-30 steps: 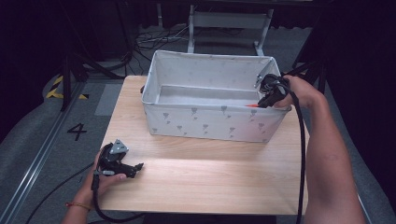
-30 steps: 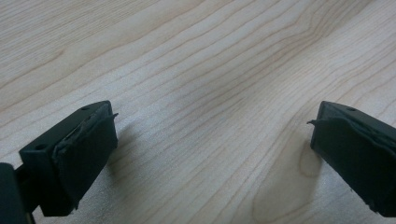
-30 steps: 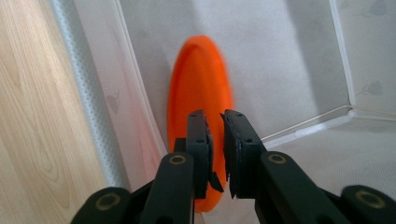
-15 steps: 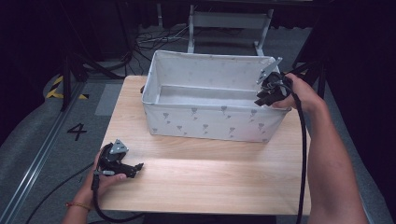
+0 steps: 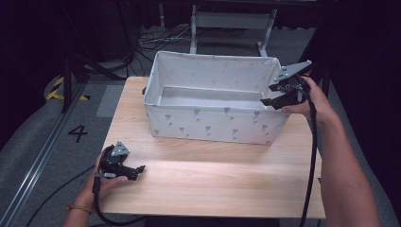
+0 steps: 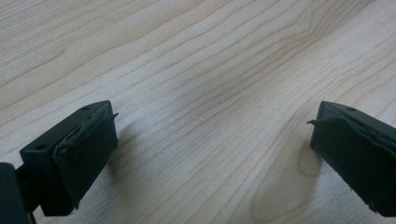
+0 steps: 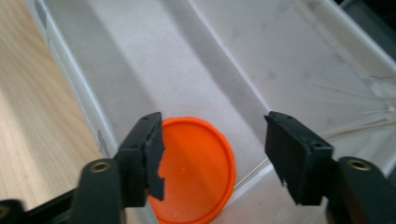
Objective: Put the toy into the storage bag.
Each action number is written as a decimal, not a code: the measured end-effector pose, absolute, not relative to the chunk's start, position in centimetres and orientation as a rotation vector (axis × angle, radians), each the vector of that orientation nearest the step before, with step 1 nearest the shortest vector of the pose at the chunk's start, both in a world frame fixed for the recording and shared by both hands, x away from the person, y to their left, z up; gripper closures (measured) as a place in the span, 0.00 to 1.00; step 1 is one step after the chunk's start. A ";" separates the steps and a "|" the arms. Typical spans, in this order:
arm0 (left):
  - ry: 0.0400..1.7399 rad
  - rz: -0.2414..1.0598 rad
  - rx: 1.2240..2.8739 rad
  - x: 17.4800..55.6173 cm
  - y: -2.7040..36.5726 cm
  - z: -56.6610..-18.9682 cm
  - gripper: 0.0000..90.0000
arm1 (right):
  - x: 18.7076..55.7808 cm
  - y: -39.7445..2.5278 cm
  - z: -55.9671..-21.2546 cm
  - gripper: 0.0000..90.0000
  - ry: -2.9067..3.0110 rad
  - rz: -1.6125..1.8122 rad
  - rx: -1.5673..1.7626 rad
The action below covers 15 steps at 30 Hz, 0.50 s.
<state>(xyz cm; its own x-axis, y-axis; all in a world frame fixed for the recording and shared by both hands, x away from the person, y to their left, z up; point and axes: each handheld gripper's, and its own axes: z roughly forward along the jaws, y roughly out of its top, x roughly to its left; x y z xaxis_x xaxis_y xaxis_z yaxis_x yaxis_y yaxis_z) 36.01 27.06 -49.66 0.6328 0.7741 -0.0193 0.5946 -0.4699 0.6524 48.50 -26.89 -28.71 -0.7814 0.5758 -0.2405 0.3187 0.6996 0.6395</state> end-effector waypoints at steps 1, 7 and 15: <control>1.065 0.371 2.224 36.0 27.1 -49.7 0.01 | 48.2 -27.2 -28.5 0.38 2.457 0.857 0.720; 1.065 0.371 2.224 36.0 27.1 -49.7 0.01 | 46.9 -28.1 -28.1 0.33 2.379 0.941 0.769; 1.064 0.371 2.225 36.0 27.1 -49.7 0.01 | 45.2 -28.1 -27.8 0.29 2.323 0.943 0.774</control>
